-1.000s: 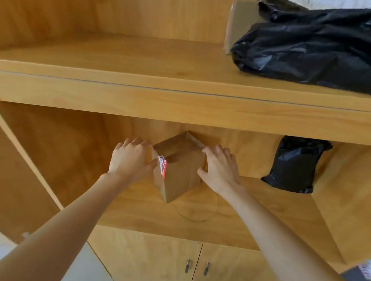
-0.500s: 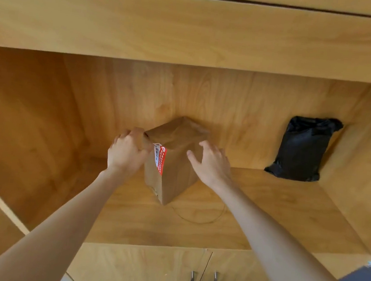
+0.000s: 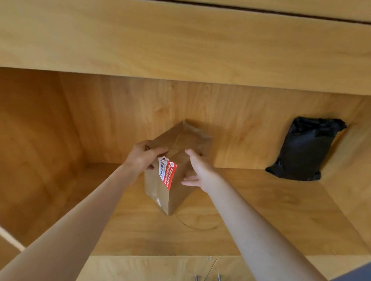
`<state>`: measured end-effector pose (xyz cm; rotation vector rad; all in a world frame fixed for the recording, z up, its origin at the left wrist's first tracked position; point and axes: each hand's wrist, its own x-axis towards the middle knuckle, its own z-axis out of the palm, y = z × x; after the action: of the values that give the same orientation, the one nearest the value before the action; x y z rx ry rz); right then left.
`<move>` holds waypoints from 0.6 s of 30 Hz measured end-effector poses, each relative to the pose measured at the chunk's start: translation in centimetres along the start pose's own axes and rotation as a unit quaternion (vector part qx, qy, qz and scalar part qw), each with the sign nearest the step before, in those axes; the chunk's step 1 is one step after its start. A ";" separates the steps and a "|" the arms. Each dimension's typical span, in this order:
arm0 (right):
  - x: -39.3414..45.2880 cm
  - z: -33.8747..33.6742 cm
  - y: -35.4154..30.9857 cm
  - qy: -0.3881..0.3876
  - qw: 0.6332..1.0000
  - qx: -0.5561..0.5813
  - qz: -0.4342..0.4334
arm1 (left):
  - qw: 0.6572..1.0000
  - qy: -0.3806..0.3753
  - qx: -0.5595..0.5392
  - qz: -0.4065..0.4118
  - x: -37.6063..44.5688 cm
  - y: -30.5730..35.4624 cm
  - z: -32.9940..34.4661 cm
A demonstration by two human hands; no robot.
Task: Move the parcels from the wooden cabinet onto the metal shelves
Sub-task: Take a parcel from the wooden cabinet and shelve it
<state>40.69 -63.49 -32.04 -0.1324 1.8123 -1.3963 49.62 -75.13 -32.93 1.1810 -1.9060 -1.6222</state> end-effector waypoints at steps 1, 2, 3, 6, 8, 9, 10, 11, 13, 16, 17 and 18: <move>-0.5 -0.1 -0.2 0.001 1.000 0.005 0.007 | 1.000 -0.006 0.013 0.009 -0.5 0.3 0.1; -1.2 -0.2 -0.5 0.004 1.000 0.010 0.015 | 0.999 -0.010 0.026 0.017 -1.0 0.7 0.3; -1.9 -0.3 -0.8 0.004 1.000 0.014 0.025 | 0.999 -0.015 0.040 0.026 -1.5 1.0 0.5; -4.5 -0.7 -1.6 0.001 0.999 0.012 0.053 | 0.994 -0.006 0.087 0.062 -3.5 2.1 0.8; -6.4 -1.2 -2.3 0.002 0.998 0.016 0.060 | 0.989 0.002 0.124 0.079 -5.3 3.1 0.7; -7.4 -1.4 -2.7 0.004 0.998 0.019 0.062 | 0.985 0.000 0.143 0.092 -6.2 3.6 0.6; -8.5 -1.6 -3.0 0.006 0.998 0.021 0.067 | 0.981 -0.005 0.161 0.110 -7.3 4.0 0.6; -9.5 -1.9 -3.3 0.011 0.997 0.026 0.072 | 0.975 -0.010 0.179 0.131 -8.3 4.4 0.6; -11.2 -2.3 -3.6 0.034 0.995 0.049 0.084 | 0.961 -0.015 0.216 0.173 -10.6 5.2 0.8; -13.5 -3.2 -3.7 0.056 0.993 0.069 0.074 | 0.944 -0.007 0.249 0.215 -13.8 6.2 1.8; -14.2 -3.5 -3.7 0.063 0.993 0.070 0.069 | 0.938 -0.001 0.260 0.229 -14.7 6.3 2.3; -14.9 -3.8 -3.5 0.061 0.993 0.070 0.066 | 0.931 0.004 0.273 0.244 -15.7 6.4 2.7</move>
<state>46.64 -53.99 -20.92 0.1470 1.7805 -1.4585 54.43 -61.28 -24.01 0.7771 -2.4816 -0.8493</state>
